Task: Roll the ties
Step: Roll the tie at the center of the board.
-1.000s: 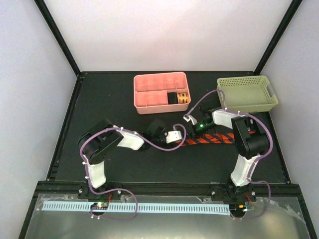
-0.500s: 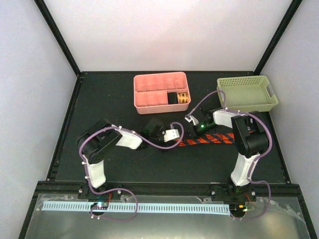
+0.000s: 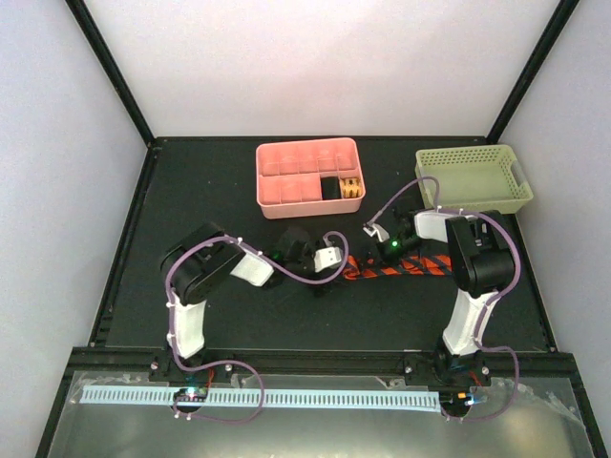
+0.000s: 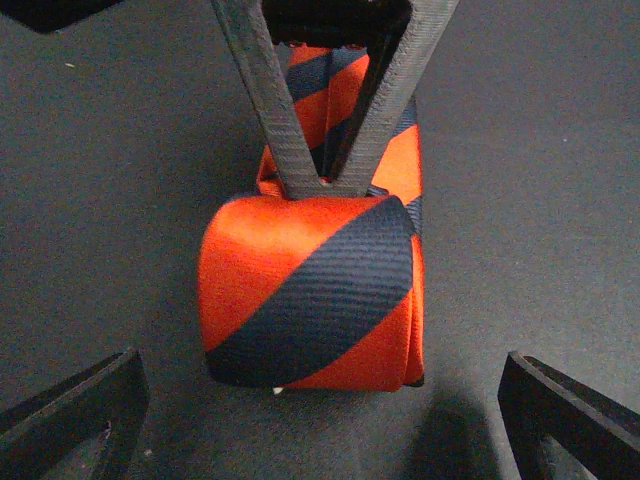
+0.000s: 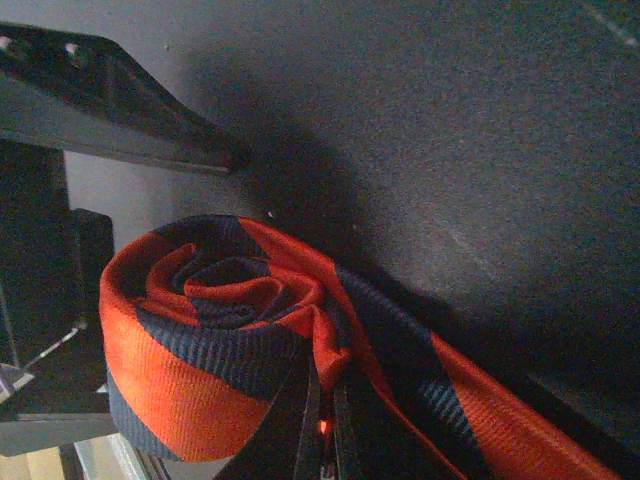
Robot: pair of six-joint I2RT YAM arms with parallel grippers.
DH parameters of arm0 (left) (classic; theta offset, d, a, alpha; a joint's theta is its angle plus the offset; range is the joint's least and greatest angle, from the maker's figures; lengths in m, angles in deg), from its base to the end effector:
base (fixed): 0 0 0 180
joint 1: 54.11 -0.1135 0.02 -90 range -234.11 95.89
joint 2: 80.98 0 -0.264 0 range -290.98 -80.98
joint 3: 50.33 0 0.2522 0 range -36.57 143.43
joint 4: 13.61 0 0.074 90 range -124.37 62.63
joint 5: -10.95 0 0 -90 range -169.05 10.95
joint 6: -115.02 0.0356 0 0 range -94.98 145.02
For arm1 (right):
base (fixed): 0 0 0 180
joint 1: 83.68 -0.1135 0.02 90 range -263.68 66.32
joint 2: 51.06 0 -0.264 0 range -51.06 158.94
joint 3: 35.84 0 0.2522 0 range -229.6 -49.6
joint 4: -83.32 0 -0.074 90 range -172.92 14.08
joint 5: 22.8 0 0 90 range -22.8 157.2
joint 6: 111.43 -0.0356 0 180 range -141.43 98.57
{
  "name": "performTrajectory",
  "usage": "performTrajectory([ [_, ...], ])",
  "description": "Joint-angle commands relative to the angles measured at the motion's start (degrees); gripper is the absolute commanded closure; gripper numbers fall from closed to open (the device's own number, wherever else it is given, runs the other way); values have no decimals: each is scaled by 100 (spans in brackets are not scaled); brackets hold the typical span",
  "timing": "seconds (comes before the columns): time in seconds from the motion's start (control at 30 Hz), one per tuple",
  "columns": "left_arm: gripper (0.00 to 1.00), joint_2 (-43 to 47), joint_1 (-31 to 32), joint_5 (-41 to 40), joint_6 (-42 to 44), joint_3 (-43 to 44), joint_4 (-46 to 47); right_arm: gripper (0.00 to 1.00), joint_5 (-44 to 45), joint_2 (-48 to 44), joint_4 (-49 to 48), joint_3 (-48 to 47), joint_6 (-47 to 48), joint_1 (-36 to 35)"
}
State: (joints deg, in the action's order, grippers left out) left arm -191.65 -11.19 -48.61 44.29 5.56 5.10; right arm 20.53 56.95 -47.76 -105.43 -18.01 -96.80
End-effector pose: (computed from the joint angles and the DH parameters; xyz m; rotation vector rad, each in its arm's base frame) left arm 0.2391 -0.2470 0.0928 1.3943 1.7233 -0.8137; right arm 0.2900 0.0942 0.1095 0.4400 -2.8277 -1.2357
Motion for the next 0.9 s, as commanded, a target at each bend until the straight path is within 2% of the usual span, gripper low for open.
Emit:
performTrajectory([
  [0.0, 1, -389, 164, 455, -206, 279, 617, 98, 360, 79, 118, 55, 178, 90],
  [0.17, 2, -789, 257, 197, -418, 654, 537, 98, 70, -29, 20, 99, 160, 87],
  [0.23, 5, -884, 276, 128, -369, 697, 509, 98, -35, -40, 34, 98, 173, 84],
  [0.33, 19, -931, 295, -39, -255, 690, 428, 99, -160, -81, 39, 90, 194, 83],
  [0.43, 44, -765, 288, -240, -173, 446, 489, 98, -313, -114, 108, 23, 201, 73],
  [0.5, 51, -523, 287, -432, -232, 273, 423, 98, -378, -178, 152, 9, 233, 2],
  [0.6, 56, -42, 288, -634, -358, 89, -138, 98, -474, -224, 129, 42, 213, -249],
  [0.73, 57, 508, 288, -794, -348, -160, -954, 98, -462, -68, -80, 88, 135, -468],
  [0.8, 46, 651, 290, -697, -243, -294, -1070, 98, -355, 56, -272, 124, 80, -516],
  [0.87, 40, 726, 288, -599, -108, -453, -957, 98, -292, 229, -395, 123, 19, -565],
])
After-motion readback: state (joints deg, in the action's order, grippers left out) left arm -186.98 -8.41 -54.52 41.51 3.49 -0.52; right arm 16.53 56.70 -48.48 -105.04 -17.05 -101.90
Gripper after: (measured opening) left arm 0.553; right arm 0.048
